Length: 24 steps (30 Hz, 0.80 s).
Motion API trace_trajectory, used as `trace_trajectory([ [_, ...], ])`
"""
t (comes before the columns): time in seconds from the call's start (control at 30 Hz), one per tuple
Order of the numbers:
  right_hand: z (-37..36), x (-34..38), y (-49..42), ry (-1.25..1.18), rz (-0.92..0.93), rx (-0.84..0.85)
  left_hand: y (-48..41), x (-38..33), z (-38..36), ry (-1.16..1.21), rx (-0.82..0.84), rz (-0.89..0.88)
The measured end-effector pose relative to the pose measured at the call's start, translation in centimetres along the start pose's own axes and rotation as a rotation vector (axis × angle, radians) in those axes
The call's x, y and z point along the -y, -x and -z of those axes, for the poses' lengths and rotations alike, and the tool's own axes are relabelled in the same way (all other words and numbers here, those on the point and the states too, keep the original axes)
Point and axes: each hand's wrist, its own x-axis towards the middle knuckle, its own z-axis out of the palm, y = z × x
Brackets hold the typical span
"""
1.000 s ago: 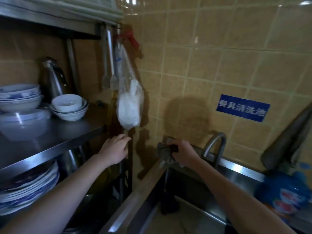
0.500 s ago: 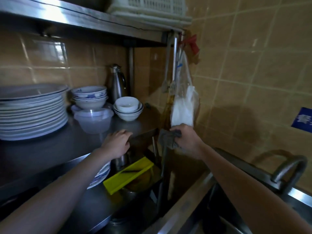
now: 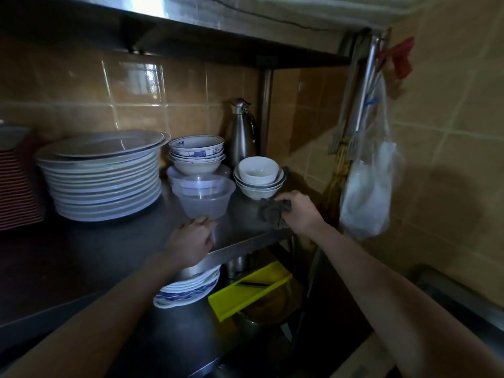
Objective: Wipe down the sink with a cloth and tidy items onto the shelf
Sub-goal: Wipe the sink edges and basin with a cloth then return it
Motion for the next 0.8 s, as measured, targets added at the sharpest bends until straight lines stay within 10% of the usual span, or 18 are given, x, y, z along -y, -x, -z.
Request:
trace_trajectory([
  [0.8,-3.4,-2.3,-0.5,0.078,-0.116,0.044,-2.3,-1.6,-1.5,0.027,-0.054,-0.114],
])
